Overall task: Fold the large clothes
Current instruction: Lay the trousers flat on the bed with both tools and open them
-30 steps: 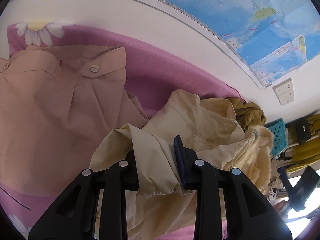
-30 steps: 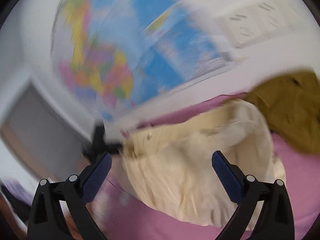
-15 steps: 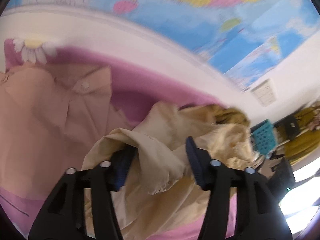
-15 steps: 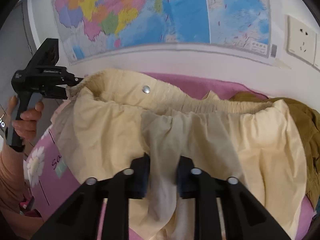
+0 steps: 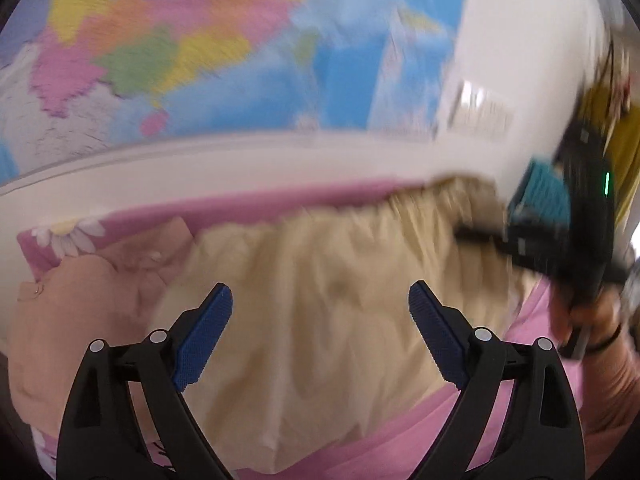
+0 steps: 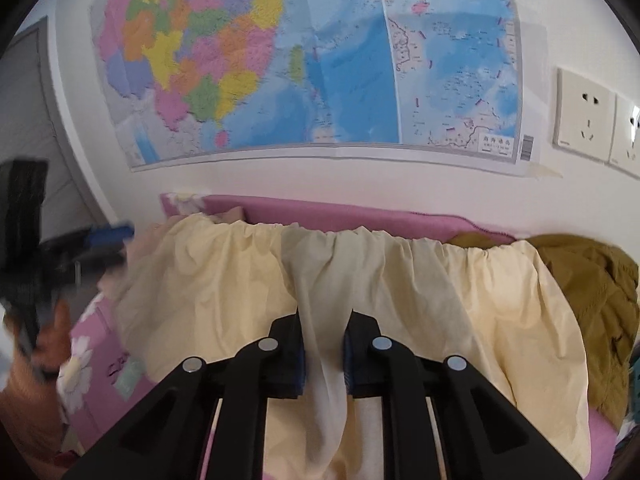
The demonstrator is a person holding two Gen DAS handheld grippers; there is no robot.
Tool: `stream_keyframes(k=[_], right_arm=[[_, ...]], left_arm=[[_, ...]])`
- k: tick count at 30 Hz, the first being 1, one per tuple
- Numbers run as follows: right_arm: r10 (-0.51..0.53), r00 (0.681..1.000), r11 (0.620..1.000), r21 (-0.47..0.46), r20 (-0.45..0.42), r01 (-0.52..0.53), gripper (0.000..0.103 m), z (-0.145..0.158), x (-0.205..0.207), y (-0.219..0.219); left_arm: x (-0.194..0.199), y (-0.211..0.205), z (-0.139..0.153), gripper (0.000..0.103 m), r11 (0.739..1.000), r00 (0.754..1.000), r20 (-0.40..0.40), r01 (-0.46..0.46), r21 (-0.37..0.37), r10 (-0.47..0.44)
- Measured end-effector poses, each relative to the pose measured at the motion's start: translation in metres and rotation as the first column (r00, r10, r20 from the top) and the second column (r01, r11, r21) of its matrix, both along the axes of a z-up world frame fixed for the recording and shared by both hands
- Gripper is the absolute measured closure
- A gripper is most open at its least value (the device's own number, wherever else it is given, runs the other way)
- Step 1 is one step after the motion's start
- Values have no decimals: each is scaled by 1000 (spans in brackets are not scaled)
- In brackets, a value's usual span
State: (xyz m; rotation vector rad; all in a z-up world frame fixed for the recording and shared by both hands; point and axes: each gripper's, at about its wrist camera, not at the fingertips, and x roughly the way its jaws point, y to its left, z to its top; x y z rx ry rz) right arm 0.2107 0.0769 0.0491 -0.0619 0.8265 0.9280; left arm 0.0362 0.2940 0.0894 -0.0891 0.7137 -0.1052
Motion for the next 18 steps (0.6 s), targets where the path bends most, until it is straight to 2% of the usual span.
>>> stream_keyframes(k=[3,6,8,9,11,13,14,15,16,18], right_arm=[[-10,1000,999,-46,-28,9,89,-17,18,18],[-18,999,997,-78,-43,15,88,-38,31,31],[-17,999,992,-124,-43,12,78,-59,38,41],[-23,999,989,-145,-49,16,77,-70,42,45],[-23,994,984,-178,-110,3,70,-93,46,51],[-14,996,985,-175,-86,-1,67,-91,41,50],[-8,997,985,-175,-77,-6,62,-86,38,48],[-10,998,986,-167,-67,-1,58,-80,35,43],[-14,998,988,-152,-58,4,48,-74,33,37],[-11,1000,995,-97,-26,8,44,-57,25,19]], left_arm=[[20,-9,-25,22,996,997,-63,-29,82,34],[36,-5,-46,21,995,991,-117,-56,82,66],[42,-2,-54,20,994,989,-120,-72,87,82],[45,1,-60,20,994,987,-134,-83,76,93],[42,2,-67,20,991,983,-145,-96,88,108],[46,3,-77,22,983,976,-161,-128,132,149],[48,3,-80,22,981,974,-164,-136,137,158],[51,6,-84,22,979,969,-174,-151,136,174],[53,9,-86,22,979,966,-184,-159,127,181],[57,14,-89,22,980,962,-198,-168,110,188]])
